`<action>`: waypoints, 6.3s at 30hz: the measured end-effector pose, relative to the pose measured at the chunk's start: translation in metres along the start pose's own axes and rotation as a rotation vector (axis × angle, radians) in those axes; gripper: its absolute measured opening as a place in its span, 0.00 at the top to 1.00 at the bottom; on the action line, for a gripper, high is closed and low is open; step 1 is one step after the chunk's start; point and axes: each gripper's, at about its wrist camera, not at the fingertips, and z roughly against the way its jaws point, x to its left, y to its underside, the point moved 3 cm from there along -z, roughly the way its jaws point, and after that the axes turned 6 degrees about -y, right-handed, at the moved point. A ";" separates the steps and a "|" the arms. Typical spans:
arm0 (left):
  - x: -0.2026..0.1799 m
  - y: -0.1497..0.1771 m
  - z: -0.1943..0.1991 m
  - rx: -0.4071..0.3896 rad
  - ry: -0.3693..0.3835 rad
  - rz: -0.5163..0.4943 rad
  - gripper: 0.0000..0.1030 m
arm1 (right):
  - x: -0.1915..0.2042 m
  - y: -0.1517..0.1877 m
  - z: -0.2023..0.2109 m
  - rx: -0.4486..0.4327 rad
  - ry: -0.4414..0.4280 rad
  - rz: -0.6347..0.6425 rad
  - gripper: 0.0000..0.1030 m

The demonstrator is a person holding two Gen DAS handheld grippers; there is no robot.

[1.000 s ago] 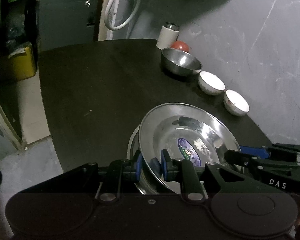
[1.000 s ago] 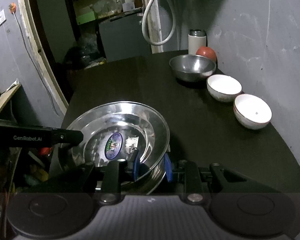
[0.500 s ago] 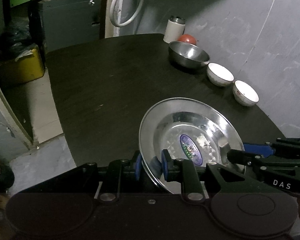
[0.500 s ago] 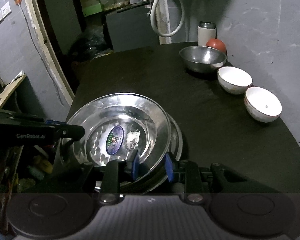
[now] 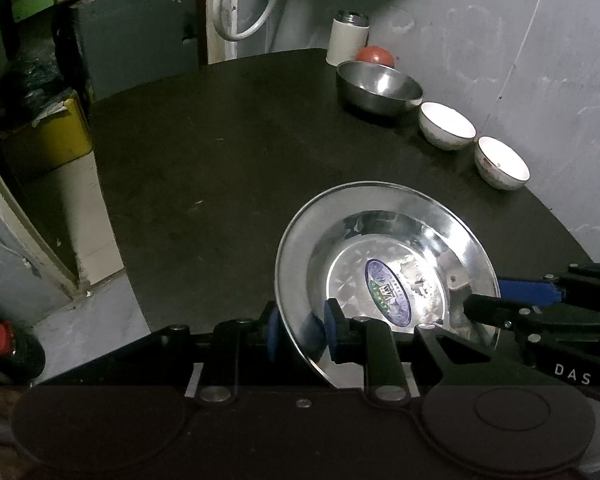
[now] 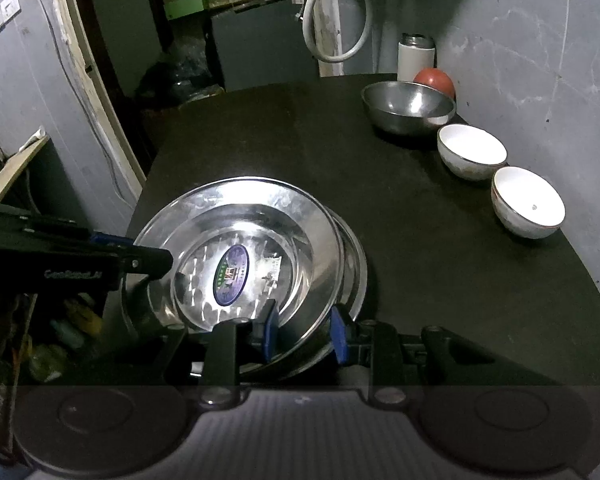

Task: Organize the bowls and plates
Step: 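Carry the labeled plate with both grippers and lower it onto the plate stack, then open both grippers and release the labeled plate, then move both grippers to the steel bowl and close them on its rim, then lift the steel bowl with both grippers and lower it beside the plate stack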

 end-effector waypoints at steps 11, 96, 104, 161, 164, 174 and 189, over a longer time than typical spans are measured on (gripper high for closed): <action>-0.006 -0.003 -0.011 0.042 -0.031 -0.026 0.71 | 0.003 -0.001 -0.002 0.018 0.017 0.004 0.70; 0.028 -0.038 -0.017 -0.014 -0.054 0.093 0.01 | -0.018 -0.015 0.006 -0.049 0.049 -0.063 0.02; 0.031 -0.087 -0.043 -0.033 -0.013 0.117 0.01 | -0.049 -0.024 0.005 -0.096 0.076 -0.159 0.00; -0.048 -0.235 -0.167 -0.064 0.195 -0.188 0.86 | -0.144 -0.118 -0.102 -0.300 -0.052 -0.873 0.77; -0.052 -0.224 -0.143 -0.100 0.207 -0.179 0.85 | -0.139 -0.110 -0.086 -0.312 -0.059 -0.848 0.77; -0.098 -0.168 -0.068 -0.130 0.329 -0.115 0.84 | -0.133 -0.059 0.008 -0.330 -0.031 -0.700 0.78; -0.169 -0.067 -0.025 0.037 0.410 -0.097 0.83 | -0.143 0.049 0.097 -0.139 0.015 -0.667 0.78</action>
